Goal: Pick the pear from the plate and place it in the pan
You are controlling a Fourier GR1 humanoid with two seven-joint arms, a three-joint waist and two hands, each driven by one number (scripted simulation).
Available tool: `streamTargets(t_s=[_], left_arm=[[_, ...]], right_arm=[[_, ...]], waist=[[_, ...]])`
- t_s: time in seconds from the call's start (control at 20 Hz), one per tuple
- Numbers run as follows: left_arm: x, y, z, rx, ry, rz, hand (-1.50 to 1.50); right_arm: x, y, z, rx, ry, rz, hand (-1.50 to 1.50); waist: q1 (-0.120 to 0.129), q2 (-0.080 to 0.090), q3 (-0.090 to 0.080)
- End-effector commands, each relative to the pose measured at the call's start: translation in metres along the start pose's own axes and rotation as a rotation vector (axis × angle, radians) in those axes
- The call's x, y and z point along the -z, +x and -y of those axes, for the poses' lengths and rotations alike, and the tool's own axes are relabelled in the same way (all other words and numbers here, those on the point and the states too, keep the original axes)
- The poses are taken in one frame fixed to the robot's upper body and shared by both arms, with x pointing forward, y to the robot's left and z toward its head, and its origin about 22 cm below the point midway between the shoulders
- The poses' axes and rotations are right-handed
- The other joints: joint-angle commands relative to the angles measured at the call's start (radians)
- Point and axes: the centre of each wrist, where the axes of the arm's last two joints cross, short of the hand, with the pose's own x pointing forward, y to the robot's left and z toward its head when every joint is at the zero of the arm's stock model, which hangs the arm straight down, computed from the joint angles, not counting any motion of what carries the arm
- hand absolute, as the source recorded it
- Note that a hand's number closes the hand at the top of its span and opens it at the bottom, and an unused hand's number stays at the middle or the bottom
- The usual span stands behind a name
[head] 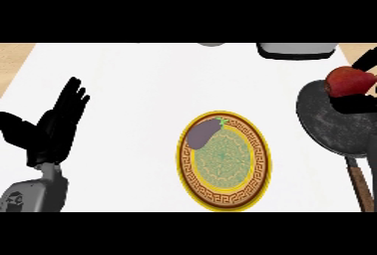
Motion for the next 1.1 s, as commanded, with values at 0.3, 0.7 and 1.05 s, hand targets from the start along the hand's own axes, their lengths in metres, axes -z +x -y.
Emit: streamTargets(t_s=[0.3, 0.7, 1.05], left_arm=[[0.001, 0.0, 0.004, 0.005, -0.013, 0.015, 0.0], [-0.009, -0.003, -0.002, 0.004, -0.033, 0.013, 0.0], [-0.003, 0.002, 0.004, 0.009, -0.018, 0.008, 0.0]], right_arm=[[0.037, -0.107, -0.052, 0.069, 0.034, 0.021, 1.5], [0.039, -0.123, -0.122, 0.065, 0.114, 0.041, 1.5], [0.027, -0.15, -0.146, 0.149, 0.276, -0.231, -1.5]], waist=[[0.008, 0.003, 0.001], [0.03, 0.006, 0.001], [0.034, 0.008, 0.002]])
